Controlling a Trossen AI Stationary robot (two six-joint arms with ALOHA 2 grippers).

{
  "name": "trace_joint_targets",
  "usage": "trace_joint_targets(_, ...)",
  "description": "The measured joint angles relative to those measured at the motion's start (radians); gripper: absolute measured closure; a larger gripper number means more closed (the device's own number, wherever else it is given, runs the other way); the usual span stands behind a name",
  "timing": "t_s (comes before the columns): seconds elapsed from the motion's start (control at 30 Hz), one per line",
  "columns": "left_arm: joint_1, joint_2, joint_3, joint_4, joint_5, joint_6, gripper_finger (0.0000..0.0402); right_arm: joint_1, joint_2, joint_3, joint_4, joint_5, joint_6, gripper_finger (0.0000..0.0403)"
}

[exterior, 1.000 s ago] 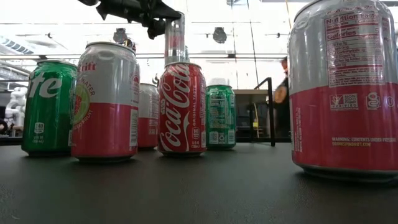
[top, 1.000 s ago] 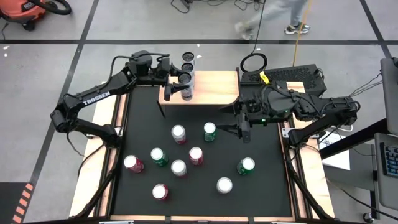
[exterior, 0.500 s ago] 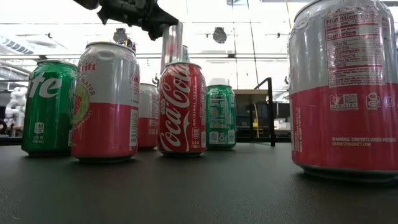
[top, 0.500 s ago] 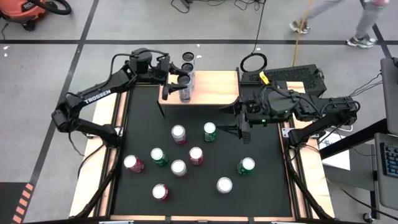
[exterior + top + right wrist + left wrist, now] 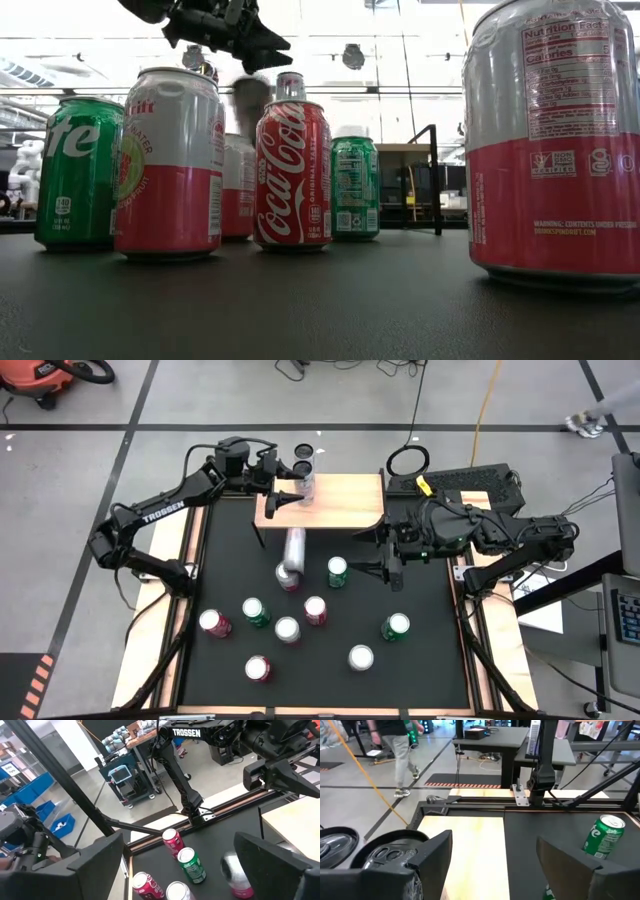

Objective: Place canned beverage on shelf
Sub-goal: Put the white pink soda can aligned with the other white pink soda can on the shelf

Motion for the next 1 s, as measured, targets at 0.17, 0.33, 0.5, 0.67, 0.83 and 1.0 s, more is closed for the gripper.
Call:
trace_joint_targets(0.17, -0.005, -0.027, 0.0, -0.005, 0.0, -0.06, 0.0116, 0.0, 0.0, 0.0, 0.0, -0.003, -0.022, 0.0044)
trace_joint_targets(0.33, -0.052, -0.111, 0.033, -0.006, -0.036, -0.088, 0.0116, 0.0, -0.004, 0.0, -0.001, -0.004, -0.058, 0.0044)
trace_joint_targets(0.5, -0.1, -0.198, 0.05, -0.014, -0.124, -0.139, 0.0116, -0.006, -0.005, 0.0, -0.056, 0.027, -0.062, 0.0044)
trace_joint_targets(0.67, -0.179, -0.265, 0.051, -0.048, -0.216, -0.258, 0.0116, -0.021, 0.021, 0.0, -0.226, 0.1, 0.044, 0.0044)
trace_joint_targets(0.83, -0.352, -0.279, 0.051, -0.103, -0.341, -0.321, 0.0116, -0.038, 0.115, 0.0, -0.347, 0.099, 0.249, 0.0044)
trace_joint_targets(1.0, -0.525, -0.27, 0.051, -0.175, -0.517, -0.341, 0.0116, -0.103, 0.256, -0.001, -0.436, -0.039, 0.32, 0.0044)
